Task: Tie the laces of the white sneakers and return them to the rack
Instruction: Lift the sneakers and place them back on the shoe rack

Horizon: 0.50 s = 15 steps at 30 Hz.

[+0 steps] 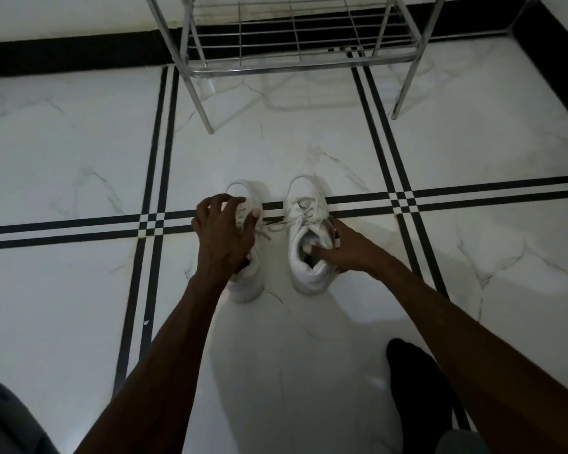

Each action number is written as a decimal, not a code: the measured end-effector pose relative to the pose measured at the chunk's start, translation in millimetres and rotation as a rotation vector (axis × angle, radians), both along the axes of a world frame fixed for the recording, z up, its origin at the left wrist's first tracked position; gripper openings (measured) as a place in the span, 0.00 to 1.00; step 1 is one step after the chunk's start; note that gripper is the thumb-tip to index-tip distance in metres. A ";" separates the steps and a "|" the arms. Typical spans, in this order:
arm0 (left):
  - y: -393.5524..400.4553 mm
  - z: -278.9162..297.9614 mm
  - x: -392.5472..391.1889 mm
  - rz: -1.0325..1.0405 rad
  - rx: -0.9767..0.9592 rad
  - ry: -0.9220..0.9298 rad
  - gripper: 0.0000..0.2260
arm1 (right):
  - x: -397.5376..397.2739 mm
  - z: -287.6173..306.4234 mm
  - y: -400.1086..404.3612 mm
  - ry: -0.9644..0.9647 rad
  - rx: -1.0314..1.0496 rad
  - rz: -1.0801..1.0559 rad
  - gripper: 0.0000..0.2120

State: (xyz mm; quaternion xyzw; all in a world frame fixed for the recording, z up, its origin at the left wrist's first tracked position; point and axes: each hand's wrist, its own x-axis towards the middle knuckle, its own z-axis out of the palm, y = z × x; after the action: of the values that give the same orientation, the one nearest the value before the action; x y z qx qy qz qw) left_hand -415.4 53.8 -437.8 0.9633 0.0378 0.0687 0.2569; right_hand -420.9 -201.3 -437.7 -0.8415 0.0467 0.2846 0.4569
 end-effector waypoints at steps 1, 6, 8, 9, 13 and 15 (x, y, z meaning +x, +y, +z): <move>12.0 0.1 -2.0 0.048 -0.006 0.002 0.20 | 0.1 -0.3 6.0 -0.033 -0.018 -0.014 0.36; 57.6 -9.6 -19.1 0.187 -0.240 0.240 0.31 | 3.1 2.5 27.4 -0.118 -0.073 -0.043 0.26; 61.8 -10.5 -27.8 0.180 -0.361 0.326 0.31 | 3.5 1.9 36.5 -0.167 -0.123 -0.009 0.22; 60.6 -11.4 -30.3 0.166 -0.403 0.373 0.32 | 3.4 1.4 37.7 -0.182 -0.136 -0.012 0.20; 55.3 -16.2 -38.9 0.127 -0.540 0.416 0.31 | 0.4 1.7 45.4 -0.210 -0.122 -0.038 0.19; 51.7 -17.9 -40.6 0.173 -0.548 0.382 0.27 | -1.1 2.6 47.3 -0.221 -0.126 -0.039 0.19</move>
State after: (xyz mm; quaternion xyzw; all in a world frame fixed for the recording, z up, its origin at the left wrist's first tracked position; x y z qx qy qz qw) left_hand -456.0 105.5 -455.7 0.8472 0.1837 -0.1040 0.4876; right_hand -422.0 -154.0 -435.1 -0.8937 0.0303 0.1776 0.4110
